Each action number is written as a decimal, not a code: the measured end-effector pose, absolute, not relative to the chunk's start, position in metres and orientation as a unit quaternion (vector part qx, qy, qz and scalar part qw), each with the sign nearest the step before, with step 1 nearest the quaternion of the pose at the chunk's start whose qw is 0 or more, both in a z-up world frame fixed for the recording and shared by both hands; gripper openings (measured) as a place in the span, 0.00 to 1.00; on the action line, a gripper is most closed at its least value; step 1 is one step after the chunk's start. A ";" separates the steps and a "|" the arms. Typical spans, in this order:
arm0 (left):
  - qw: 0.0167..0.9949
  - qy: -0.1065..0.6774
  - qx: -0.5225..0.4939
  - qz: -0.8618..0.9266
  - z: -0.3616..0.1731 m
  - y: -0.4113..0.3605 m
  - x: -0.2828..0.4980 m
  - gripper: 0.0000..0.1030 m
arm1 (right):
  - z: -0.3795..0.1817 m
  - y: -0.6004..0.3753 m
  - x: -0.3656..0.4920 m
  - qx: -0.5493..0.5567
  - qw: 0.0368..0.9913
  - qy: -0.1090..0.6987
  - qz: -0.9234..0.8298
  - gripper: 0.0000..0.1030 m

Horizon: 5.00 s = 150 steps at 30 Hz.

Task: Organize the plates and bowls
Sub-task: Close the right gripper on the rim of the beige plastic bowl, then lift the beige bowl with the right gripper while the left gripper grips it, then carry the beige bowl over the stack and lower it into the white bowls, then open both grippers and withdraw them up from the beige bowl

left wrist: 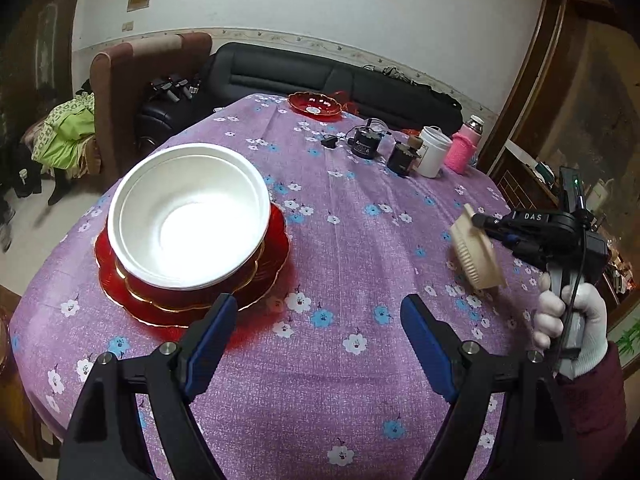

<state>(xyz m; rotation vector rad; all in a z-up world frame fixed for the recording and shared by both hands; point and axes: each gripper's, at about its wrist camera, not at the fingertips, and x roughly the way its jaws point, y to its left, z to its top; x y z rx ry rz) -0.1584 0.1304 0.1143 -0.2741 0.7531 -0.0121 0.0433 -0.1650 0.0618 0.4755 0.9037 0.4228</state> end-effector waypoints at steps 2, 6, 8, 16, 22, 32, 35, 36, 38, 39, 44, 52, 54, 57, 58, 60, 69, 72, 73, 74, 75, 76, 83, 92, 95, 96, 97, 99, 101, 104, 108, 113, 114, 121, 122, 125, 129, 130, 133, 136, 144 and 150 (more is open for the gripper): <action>0.921 0.366 -0.133 -0.006 0.115 0.130 -0.159 0.81 | 0.051 -0.157 0.042 0.255 0.824 0.448 0.234 0.14; 0.921 0.366 -0.131 -0.007 0.115 0.129 -0.160 0.81 | 0.032 -0.143 0.041 0.318 0.757 0.479 0.309 0.14; 0.920 0.369 -0.133 -0.008 0.114 0.129 -0.158 0.81 | 0.035 -0.144 0.034 0.323 0.760 0.470 0.313 0.14; 0.917 0.379 -0.120 -0.017 0.109 0.115 -0.152 0.81 | 0.068 -0.168 0.006 0.189 0.900 0.376 0.112 0.14; 0.916 0.388 -0.096 -0.025 0.109 0.097 -0.142 0.81 | 0.049 -0.175 0.012 0.184 0.914 0.354 0.073 0.14; 0.891 0.422 -0.139 -0.089 0.104 0.065 -0.063 0.78 | 0.024 -0.207 0.015 0.206 0.914 0.342 0.077 0.13; 0.880 0.441 -0.152 -0.091 0.094 0.052 -0.031 0.78 | 0.019 -0.212 0.017 0.216 0.907 0.351 0.086 0.14; 0.878 0.445 -0.150 -0.090 0.090 0.047 -0.022 0.78 | 0.018 -0.213 0.017 0.216 0.906 0.354 0.086 0.14; 0.876 0.452 -0.143 -0.092 0.084 0.034 -0.004 0.78 | 0.018 -0.212 0.018 0.217 0.905 0.354 0.089 0.14; 0.875 0.456 -0.138 -0.091 0.081 0.028 0.003 0.78 | 0.018 -0.213 0.017 0.218 0.905 0.354 0.089 0.14; 0.865 0.481 -0.122 -0.082 0.063 0.007 0.029 0.78 | 0.017 -0.213 0.017 0.218 0.906 0.353 0.081 0.27; 0.844 0.518 -0.104 -0.093 0.036 -0.016 0.043 0.70 | 0.016 -0.209 0.016 0.203 0.909 0.356 0.073 0.36; 0.842 0.522 -0.100 -0.097 0.033 -0.019 0.043 0.66 | 0.017 -0.211 0.015 0.210 0.908 0.354 0.074 0.36; 0.840 0.522 -0.106 -0.100 0.032 -0.017 0.042 0.64 | 0.019 -0.214 0.011 0.228 0.909 0.338 0.080 0.36; 0.840 0.522 -0.109 -0.100 0.032 -0.016 0.042 0.64 | 0.021 -0.215 0.009 0.224 0.914 0.331 0.070 0.38; 0.842 0.520 -0.106 -0.099 0.032 -0.016 0.042 0.64 | 0.024 -0.215 0.007 0.207 0.923 0.322 0.041 0.47; 0.850 0.515 -0.062 -0.092 0.031 -0.029 0.044 0.42 | 0.008 -0.215 0.020 0.200 0.905 0.373 0.033 0.51; 0.846 0.521 -0.056 -0.100 0.028 -0.032 0.045 0.18 | 0.000 -0.213 0.023 0.215 0.893 0.391 0.058 0.19; 0.850 0.516 -0.052 -0.095 0.029 -0.032 0.044 0.18 | -0.004 -0.212 0.024 0.220 0.888 0.399 0.069 0.17; 0.854 0.510 -0.046 -0.090 0.031 -0.031 0.042 0.18 | -0.005 -0.212 0.024 0.223 0.886 0.400 0.072 0.17; 0.859 0.503 -0.040 -0.087 0.034 -0.030 0.039 0.18 | -0.006 -0.211 0.024 0.226 0.884 0.401 0.079 0.15; 0.864 0.496 -0.034 -0.083 0.038 -0.029 0.036 0.18 | -0.006 -0.210 0.023 0.227 0.884 0.400 0.085 0.15; 0.902 0.428 0.011 -0.051 0.075 -0.015 -0.001 0.19 | 0.006 -0.195 0.011 0.239 0.888 0.361 0.153 0.15; 0.927 0.375 0.029 -0.006 0.110 0.028 -0.042 0.19 | 0.033 -0.151 -0.006 0.242 0.878 0.346 0.227 0.16; 0.932 0.362 0.018 0.013 0.120 0.052 -0.055 0.19 | 0.042 -0.127 -0.009 0.237 0.875 0.346 0.242 0.16; 0.932 0.361 0.012 0.018 0.122 0.060 -0.059 0.19 | 0.046 -0.115 -0.009 0.229 0.875 0.348 0.247 0.16; 0.933 0.360 0.005 0.024 0.125 0.069 -0.062 0.19 | 0.049 -0.105 -0.010 0.224 0.874 0.350 0.251 0.16; 0.933 0.358 -0.009 0.038 0.132 0.091 -0.071 0.19 | 0.056 -0.082 -0.011 0.212 0.872 0.353 0.264 0.16; 0.933 0.355 -0.026 0.055 0.138 0.119 -0.080 0.19 | 0.065 -0.061 -0.012 0.201 0.870 0.355 0.278 0.16; 0.932 0.351 -0.045 0.082 0.142 0.155 -0.089 0.19 | 0.079 -0.021 -0.015 0.174 0.867 0.357 0.300 0.16; 0.923 0.357 -0.082 0.119 0.136 0.204 -0.096 0.19 | 0.086 0.033 -0.015 0.132 0.863 0.370 0.318 0.16; 0.905 0.380 -0.118 0.147 0.116 0.245 -0.101 0.19 | 0.075 0.085 -0.012 0.101 0.850 0.398 0.330 0.16; 0.902 0.386 -0.123 0.152 0.111 0.251 -0.101 0.19 | 0.072 0.094 -0.012 0.094 0.849 0.402 0.330 0.16; 0.891 0.399 -0.125 0.176 0.095 0.264 -0.101 0.30 | 0.061 0.123 -0.013 0.045 0.858 0.404 0.314 0.17; 0.891 0.397 -0.131 0.174 0.097 0.266 -0.104 0.39 | 0.060 0.126 -0.014 0.033 0.861 0.403 0.307 0.17; 0.898 0.377 -0.128 0.185 0.104 0.268 -0.111 0.48 | 0.061 0.126 -0.016 0.021 0.870 0.391 0.300 0.28; 0.905 0.356 -0.124 0.196 0.111 0.269 -0.122 0.55 | 0.071 0.121 -0.026 0.027 0.886 0.357 0.294 0.50; 0.906 0.354 -0.128 0.195 0.112 0.270 -0.125 0.56 | 0.075 0.117 -0.030 0.028 0.894 0.342 0.287 0.55; 0.910 0.344 -0.134 0.189 0.114 0.268 -0.138 0.59 | 0.089 0.103 -0.043 0.048 0.909 0.307 0.279 0.62; 0.913 0.338 -0.146 0.175 0.116 0.262 -0.154 0.63 | 0.102 0.092 -0.051 0.059 0.920 0.284 0.265 0.64; 0.931 0.309 -0.154 0.122 0.138 0.220 -0.184 0.67 | 0.145 0.073 -0.015 0.071 0.927 0.299 0.216 0.64; 0.941 0.301 -0.128 0.086 0.143 0.184 -0.190 0.71 | 0.150 0.057 0.017 0.063 0.921 0.340 0.178 0.65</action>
